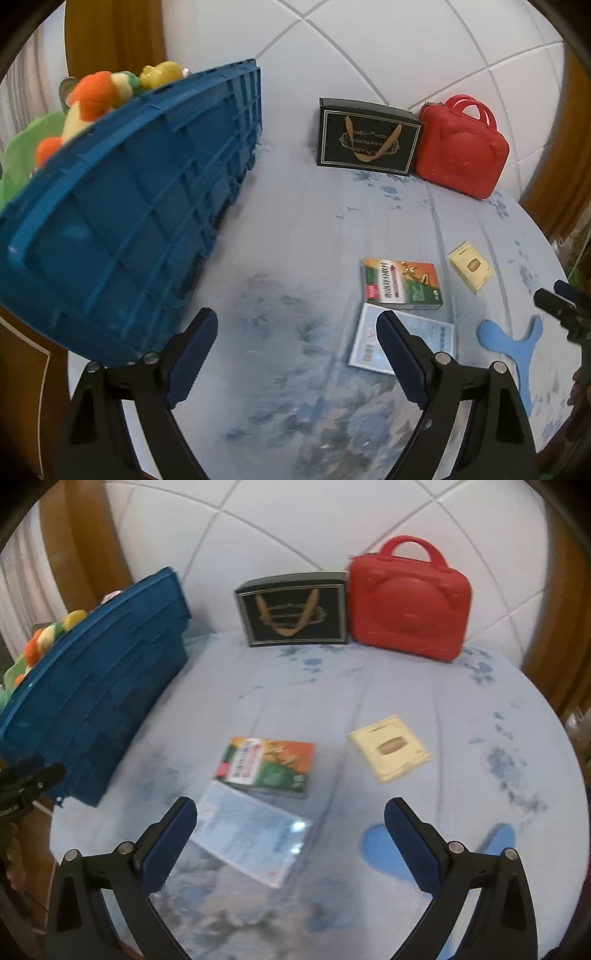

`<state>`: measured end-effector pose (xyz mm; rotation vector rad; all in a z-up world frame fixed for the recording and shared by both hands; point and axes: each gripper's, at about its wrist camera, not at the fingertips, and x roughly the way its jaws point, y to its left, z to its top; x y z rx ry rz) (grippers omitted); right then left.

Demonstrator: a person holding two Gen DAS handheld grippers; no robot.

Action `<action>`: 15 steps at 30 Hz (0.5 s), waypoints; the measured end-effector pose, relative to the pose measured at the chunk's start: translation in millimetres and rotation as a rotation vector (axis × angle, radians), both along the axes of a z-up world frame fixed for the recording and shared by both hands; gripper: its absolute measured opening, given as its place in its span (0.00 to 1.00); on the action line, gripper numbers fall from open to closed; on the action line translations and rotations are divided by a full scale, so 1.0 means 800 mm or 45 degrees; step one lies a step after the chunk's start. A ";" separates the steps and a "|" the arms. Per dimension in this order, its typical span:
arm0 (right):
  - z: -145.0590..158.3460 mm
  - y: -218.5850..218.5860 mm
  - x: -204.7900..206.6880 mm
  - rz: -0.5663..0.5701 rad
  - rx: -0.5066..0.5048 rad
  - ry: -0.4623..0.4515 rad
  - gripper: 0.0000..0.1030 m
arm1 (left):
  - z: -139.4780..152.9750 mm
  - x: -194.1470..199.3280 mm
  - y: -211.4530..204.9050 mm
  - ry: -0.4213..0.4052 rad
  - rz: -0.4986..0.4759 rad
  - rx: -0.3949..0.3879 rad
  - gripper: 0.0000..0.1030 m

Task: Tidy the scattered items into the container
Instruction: 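Withdraw both grippers from the crate toward the medicine boxes and leaflet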

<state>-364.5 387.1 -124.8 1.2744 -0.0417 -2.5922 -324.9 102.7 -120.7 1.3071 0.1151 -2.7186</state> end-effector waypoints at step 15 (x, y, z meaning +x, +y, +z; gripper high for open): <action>-0.112 0.149 -0.157 0.310 0.004 -0.294 0.78 | -0.109 -0.040 0.116 -0.226 0.433 0.107 0.84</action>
